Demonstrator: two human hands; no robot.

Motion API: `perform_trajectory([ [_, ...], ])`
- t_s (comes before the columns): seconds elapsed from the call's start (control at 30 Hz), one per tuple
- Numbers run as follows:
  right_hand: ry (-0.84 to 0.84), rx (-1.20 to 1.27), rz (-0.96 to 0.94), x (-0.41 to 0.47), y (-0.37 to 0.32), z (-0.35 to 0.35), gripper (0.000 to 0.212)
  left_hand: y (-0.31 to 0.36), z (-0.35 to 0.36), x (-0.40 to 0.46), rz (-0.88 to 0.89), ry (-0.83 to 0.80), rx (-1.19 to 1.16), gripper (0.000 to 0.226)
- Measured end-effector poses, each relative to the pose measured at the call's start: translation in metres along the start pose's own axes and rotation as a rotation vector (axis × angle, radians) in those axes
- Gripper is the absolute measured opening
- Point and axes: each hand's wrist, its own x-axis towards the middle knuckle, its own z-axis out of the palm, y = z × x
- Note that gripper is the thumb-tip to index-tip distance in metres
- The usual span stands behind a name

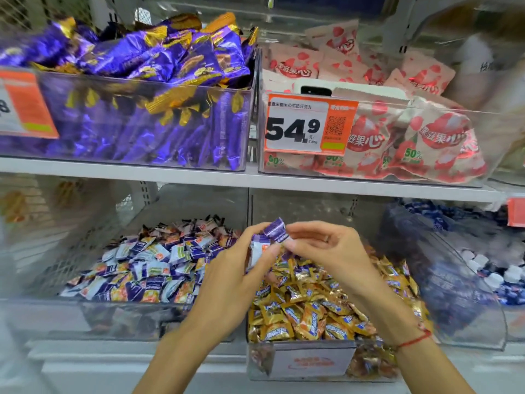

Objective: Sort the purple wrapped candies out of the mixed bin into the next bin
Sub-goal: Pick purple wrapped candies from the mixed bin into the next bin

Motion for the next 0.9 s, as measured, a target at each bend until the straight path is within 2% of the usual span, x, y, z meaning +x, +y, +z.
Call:
perform_trajectory([
  [0.1,-0.058,0.002,0.021,-0.007,0.001,0.012,0.024,0.003,0.004,0.002,0.005,0.084,0.012,0.035],
  [0.2,-0.179,-0.064,0.050,-0.009,-0.003,-0.001,0.027,0.003,-0.007,0.005,-0.005,0.281,0.117,0.024],
  [0.27,-0.100,-0.187,0.038,-0.004,-0.002,-0.018,0.023,0.000,-0.022,0.007,-0.035,0.450,0.234,0.020],
  [0.33,-0.001,-0.311,0.048,0.005,0.006,-0.038,0.019,-0.010,-0.037,0.009,-0.060,0.507,0.424,0.018],
  [0.4,0.025,-0.431,0.099,0.016,0.019,-0.054,0.016,-0.031,-0.047,0.013,-0.138,0.394,0.565,0.032],
  [0.5,-0.057,-0.610,0.207,0.039,0.045,-0.064,0.017,-0.063,-0.047,0.018,-0.229,0.118,0.739,0.067],
  [0.57,-0.121,-0.765,0.263,0.057,0.065,-0.059,0.020,-0.065,-0.040,0.018,-0.206,0.108,0.728,0.075],
  [0.63,-0.192,-0.846,0.288,0.077,0.084,-0.049,0.031,-0.048,-0.029,0.015,-0.196,0.111,0.506,0.071],
  [0.73,-0.269,-0.784,0.385,0.097,0.103,-0.026,0.037,-0.023,-0.008,0.008,-0.240,-0.020,0.188,0.063],
  [0.8,-0.343,-0.748,0.435,0.102,0.109,-0.010,0.040,-0.018,-0.002,0.005,-0.227,-0.080,0.141,0.057],
  [0.9,-0.496,-0.726,0.393,0.091,0.104,0.004,0.053,-0.018,-0.006,0.006,-0.219,-0.050,0.180,0.048],
])
